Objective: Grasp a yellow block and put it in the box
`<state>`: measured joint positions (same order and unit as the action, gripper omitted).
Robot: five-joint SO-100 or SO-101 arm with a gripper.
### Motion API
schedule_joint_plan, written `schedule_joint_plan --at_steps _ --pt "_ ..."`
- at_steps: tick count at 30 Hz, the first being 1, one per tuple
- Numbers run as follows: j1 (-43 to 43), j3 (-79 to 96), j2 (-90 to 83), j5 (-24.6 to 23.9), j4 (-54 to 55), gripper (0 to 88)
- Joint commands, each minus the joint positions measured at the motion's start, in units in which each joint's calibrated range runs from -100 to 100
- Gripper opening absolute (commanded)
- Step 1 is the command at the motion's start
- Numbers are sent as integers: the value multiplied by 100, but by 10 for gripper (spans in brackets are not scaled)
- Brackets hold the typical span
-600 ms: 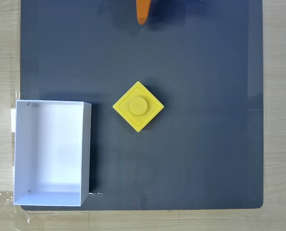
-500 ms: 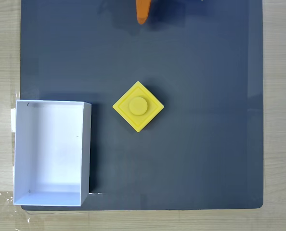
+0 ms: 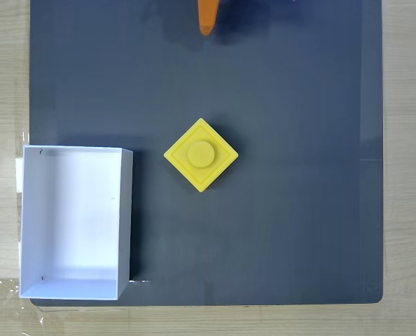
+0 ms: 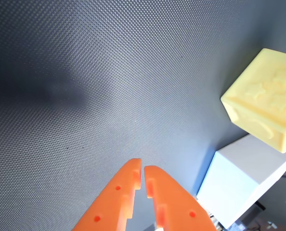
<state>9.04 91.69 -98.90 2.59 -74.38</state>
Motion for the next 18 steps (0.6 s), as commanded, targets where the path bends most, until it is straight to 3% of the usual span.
schedule_joint_plan --at_steps 1,10,18 --pt "39 -1 -8 -23 13 17" --pt "-20 -64 9 19 47 18" --pt "-20 -1485 1865 19 1583 18"
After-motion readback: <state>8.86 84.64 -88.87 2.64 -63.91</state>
